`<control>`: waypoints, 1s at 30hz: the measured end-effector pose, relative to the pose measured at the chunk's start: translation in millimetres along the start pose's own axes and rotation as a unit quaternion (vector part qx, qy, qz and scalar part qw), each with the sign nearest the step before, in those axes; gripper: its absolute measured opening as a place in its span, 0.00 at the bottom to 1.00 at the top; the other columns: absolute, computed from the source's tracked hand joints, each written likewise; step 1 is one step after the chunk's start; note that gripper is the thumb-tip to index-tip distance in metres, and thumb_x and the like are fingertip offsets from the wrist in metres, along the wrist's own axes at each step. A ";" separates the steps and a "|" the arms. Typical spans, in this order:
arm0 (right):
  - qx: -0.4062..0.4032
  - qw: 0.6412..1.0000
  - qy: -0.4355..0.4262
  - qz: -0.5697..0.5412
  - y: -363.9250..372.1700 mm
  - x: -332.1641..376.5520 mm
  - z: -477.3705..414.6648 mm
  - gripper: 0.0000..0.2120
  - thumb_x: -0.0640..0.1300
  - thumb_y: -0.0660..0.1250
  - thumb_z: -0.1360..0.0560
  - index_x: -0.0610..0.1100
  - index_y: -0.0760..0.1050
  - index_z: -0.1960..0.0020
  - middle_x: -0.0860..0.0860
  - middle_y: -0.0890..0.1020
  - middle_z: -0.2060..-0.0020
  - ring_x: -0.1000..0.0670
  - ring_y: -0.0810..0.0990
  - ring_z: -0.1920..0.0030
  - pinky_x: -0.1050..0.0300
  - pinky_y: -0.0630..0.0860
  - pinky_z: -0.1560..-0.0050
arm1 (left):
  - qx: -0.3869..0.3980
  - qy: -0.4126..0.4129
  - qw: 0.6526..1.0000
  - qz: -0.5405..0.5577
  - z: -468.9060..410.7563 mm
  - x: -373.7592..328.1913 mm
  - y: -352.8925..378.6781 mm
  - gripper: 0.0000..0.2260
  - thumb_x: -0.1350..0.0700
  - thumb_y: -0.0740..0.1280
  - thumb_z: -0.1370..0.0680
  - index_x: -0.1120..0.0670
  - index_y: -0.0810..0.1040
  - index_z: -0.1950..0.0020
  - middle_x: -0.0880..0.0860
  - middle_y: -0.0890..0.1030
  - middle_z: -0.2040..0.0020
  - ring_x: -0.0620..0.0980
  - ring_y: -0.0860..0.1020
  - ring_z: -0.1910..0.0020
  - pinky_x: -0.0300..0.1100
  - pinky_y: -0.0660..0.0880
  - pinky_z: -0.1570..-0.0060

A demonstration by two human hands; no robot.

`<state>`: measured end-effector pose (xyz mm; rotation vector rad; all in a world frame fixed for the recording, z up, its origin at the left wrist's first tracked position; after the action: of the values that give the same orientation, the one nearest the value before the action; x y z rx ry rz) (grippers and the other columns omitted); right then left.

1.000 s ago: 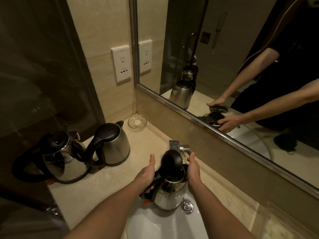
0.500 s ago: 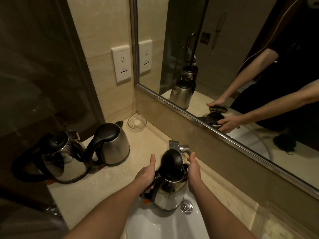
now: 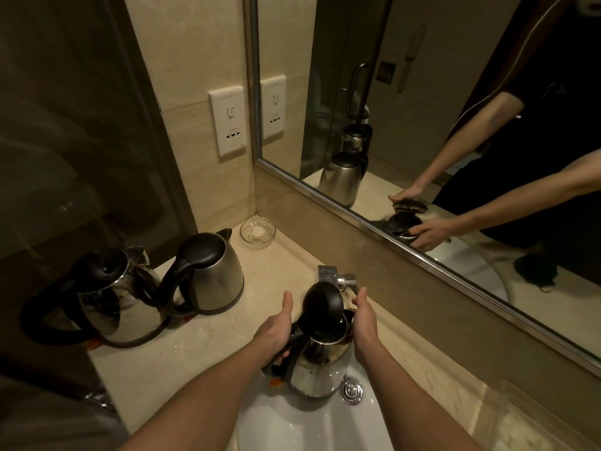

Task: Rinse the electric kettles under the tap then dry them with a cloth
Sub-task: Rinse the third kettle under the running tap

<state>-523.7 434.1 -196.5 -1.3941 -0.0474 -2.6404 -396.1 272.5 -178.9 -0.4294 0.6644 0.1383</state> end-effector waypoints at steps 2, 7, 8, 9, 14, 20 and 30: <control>0.000 1.000 0.000 -0.001 0.7 -0.3 0.1 0.36 0.70 0.50 0.22 0.46 0.66 0.26 0.43 0.72 0.29 0.40 0.69 0.29 0.38 0.63 0.29 | 0.001 -0.002 1.000 -0.002 -0.5 0.4 0.1 0.39 0.22 0.38 0.28 0.55 0.68 0.69 0.53 0.71 0.74 0.52 0.73 0.70 0.45 0.73 0.63; 0.001 1.000 -0.001 0.002 1.5 0.1 0.3 0.36 0.70 0.49 0.22 0.46 0.65 0.25 0.43 0.72 0.30 0.39 0.69 0.29 0.36 0.64 0.29 | 0.007 -0.006 1.000 0.001 -2.0 0.8 1.0 0.40 0.21 0.38 0.29 0.55 0.69 0.68 0.53 0.72 0.73 0.51 0.74 0.70 0.44 0.73 0.63; 0.002 1.000 -0.001 0.000 1.8 0.3 0.0 0.36 0.70 0.49 0.22 0.46 0.65 0.25 0.43 0.72 0.30 0.39 0.69 0.30 0.36 0.64 0.29 | 0.007 -0.007 1.000 0.001 -2.2 0.9 1.1 0.40 0.21 0.38 0.30 0.55 0.69 0.68 0.52 0.72 0.74 0.51 0.73 0.70 0.44 0.73 0.63; 0.001 1.000 -0.001 0.000 2.1 0.8 0.2 0.36 0.70 0.49 0.22 0.46 0.65 0.25 0.43 0.72 0.30 0.39 0.70 0.30 0.36 0.64 0.29 | 0.007 -0.006 1.000 0.001 -2.6 0.9 1.5 0.40 0.21 0.38 0.30 0.55 0.69 0.68 0.52 0.72 0.74 0.51 0.74 0.70 0.44 0.73 0.63; 0.003 1.000 0.000 0.005 2.1 3.3 0.3 0.36 0.69 0.49 0.22 0.45 0.65 0.25 0.42 0.72 0.30 0.39 0.70 0.30 0.37 0.64 0.29 | 0.013 -0.011 1.000 0.015 -3.9 0.3 3.2 0.42 0.21 0.39 0.30 0.55 0.73 0.64 0.54 0.73 0.70 0.53 0.76 0.64 0.45 0.74 0.61; -0.001 1.000 -0.004 0.014 0.9 6.1 1.2 0.37 0.70 0.49 0.22 0.44 0.67 0.26 0.43 0.73 0.31 0.40 0.70 0.30 0.37 0.65 0.30 | 0.028 -0.014 0.999 0.019 -6.5 -0.1 5.7 0.45 0.19 0.38 0.31 0.56 0.78 0.60 0.56 0.75 0.65 0.53 0.78 0.60 0.45 0.74 0.56; 0.003 1.000 0.000 -0.002 2.2 5.8 5.6 0.43 0.75 0.50 0.30 0.46 0.68 0.27 0.43 0.73 0.30 0.39 0.70 0.30 0.34 0.64 0.30 | 0.031 -0.015 0.999 0.026 -4.2 -3.0 5.7 0.40 0.20 0.39 0.30 0.54 0.69 0.67 0.53 0.72 0.70 0.51 0.73 0.68 0.45 0.72 0.62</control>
<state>-522.0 431.8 -188.7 -1.3941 -0.0562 -2.6407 -402.4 275.8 -182.0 -0.3500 0.6491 0.1723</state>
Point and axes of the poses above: each hand's wrist, its own z-axis away from the middle knuckle, its own y-axis out of the palm, x = y × z, the point moved 7 cm from there along -z, towards the middle knuckle
